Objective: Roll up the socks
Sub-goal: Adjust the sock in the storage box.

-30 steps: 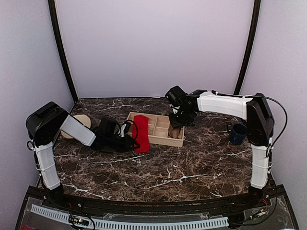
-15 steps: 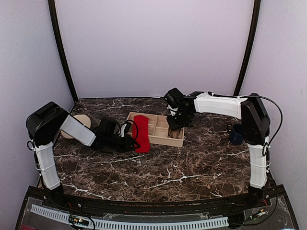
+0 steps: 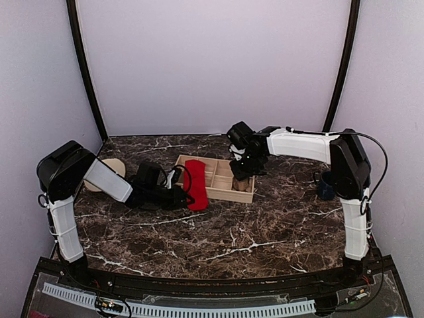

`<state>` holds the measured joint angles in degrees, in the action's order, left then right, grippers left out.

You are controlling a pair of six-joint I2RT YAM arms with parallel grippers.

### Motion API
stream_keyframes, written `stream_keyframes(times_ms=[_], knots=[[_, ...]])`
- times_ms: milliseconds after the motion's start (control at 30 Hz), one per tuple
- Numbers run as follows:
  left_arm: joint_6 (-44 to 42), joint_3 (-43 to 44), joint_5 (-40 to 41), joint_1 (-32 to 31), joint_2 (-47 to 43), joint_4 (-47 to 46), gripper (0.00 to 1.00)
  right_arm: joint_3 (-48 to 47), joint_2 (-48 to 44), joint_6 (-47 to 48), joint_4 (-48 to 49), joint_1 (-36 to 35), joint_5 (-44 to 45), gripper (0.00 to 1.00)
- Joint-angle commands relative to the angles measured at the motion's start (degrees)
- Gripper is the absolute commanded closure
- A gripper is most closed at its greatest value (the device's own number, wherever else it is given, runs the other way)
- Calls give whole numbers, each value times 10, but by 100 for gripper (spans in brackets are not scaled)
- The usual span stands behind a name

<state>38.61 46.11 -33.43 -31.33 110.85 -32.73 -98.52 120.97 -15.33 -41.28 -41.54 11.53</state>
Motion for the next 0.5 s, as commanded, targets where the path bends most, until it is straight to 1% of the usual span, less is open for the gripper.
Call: stream_keyframes(times_ms=[0,133,467], knots=[[5,-1,-8,5,3,-19,91,2,3,11,-1,2,-27,69],[8,-1,-9,7,5,-25,92,2,0,12,-8,3,-42,72],[17,-5,-12,7,6,-41,92,3,0,9,-43,7,-79,72]])
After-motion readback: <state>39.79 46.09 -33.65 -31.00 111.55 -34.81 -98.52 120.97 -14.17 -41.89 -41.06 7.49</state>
